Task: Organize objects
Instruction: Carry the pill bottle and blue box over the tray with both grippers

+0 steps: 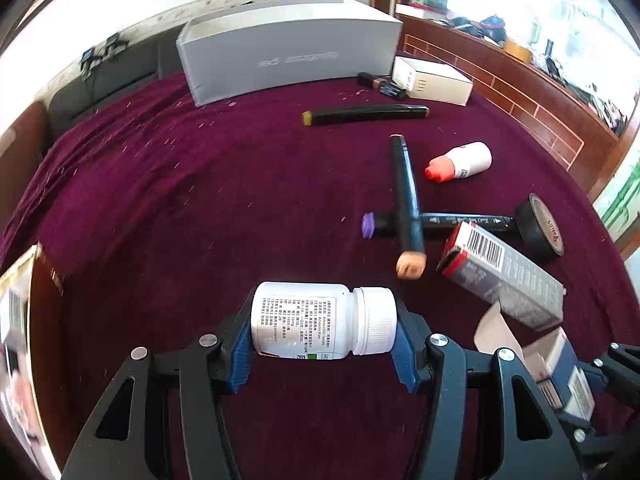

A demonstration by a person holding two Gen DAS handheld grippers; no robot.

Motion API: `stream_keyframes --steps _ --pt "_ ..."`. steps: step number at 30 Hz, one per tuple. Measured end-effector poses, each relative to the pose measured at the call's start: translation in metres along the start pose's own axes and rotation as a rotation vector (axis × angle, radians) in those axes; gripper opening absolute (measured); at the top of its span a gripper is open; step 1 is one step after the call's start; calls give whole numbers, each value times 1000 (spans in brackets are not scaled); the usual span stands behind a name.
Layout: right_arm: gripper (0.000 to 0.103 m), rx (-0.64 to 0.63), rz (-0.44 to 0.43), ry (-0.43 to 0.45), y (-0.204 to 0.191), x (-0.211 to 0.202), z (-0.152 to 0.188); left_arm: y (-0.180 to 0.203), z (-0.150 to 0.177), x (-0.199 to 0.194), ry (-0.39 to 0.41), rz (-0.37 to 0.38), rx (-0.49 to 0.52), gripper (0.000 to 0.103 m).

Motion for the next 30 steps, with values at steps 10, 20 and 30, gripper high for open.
stream_keyframes --steps 10,20,30 --pt "32 42 -14 0 -6 -10 2 -28 31 -48 -38 140 -157 51" --pt "32 -31 -35 59 -45 -44 -18 -75 59 -121 39 232 -233 51" --pt "32 -141 -170 75 -132 -41 -54 -193 89 -155 97 11 -357 52"
Point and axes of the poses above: each gripper's, at about its wrist camera, not at the fingertips, and x roughly the way its jaws point, y to its right, z to its underside, the point moved 3 cm from there along x, roughly the way its jaws point, and after that the axes turned 11 degrees about -x, right-handed, at the moved point
